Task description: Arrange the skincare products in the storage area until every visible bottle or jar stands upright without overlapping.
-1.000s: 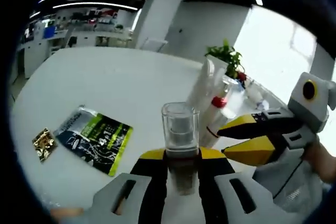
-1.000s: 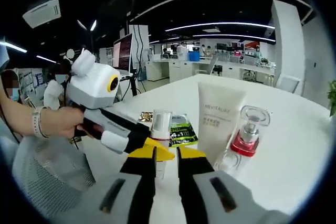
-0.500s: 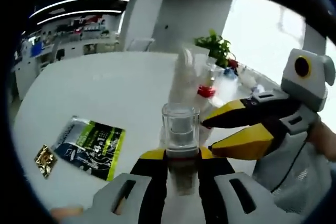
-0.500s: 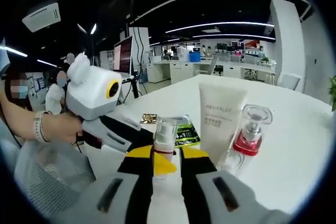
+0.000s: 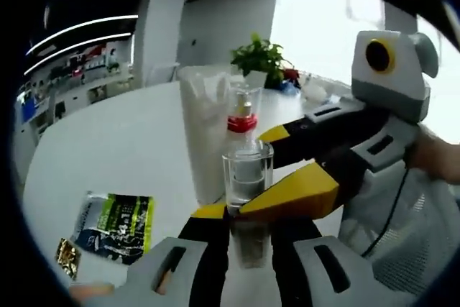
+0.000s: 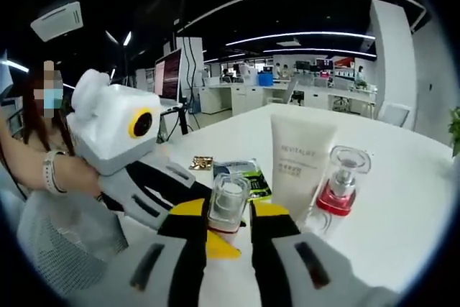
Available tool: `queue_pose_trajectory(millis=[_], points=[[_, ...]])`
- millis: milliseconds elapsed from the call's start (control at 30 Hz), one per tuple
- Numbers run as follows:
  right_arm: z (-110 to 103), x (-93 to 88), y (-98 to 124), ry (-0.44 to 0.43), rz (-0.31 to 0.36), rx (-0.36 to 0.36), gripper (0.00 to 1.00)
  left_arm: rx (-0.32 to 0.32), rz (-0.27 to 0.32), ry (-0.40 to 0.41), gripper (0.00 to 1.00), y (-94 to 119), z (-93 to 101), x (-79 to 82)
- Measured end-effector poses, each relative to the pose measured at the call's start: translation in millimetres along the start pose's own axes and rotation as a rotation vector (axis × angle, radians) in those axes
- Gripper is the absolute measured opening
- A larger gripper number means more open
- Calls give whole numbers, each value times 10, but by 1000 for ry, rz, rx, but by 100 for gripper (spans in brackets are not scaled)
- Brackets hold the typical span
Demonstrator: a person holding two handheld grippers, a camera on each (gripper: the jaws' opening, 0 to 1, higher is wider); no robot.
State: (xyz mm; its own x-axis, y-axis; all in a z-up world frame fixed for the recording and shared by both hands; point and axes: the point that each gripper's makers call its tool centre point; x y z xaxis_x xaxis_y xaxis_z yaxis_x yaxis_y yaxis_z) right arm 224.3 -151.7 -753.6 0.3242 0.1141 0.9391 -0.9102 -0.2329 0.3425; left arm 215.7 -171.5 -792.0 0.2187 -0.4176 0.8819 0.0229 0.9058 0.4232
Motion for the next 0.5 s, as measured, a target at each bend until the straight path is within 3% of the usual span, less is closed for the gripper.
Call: queue_pose_trajectory(millis=[500], points=[[-5, 94, 15, 11, 47, 4, 22, -60, 24, -44, 17, -10, 72, 49]])
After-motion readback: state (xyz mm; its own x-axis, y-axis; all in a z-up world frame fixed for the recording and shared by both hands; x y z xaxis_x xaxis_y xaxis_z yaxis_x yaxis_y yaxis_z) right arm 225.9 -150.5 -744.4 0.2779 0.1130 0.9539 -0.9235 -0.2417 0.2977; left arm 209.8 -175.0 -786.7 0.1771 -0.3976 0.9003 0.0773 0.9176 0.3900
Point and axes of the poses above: the point that each gripper's makers call its tool centre point, and the gripper's own axes: y roughly backward along the fingers, z roughly to its right, x roughly out of its top, and after that the axes turned 9 degrees about -x, right-handed
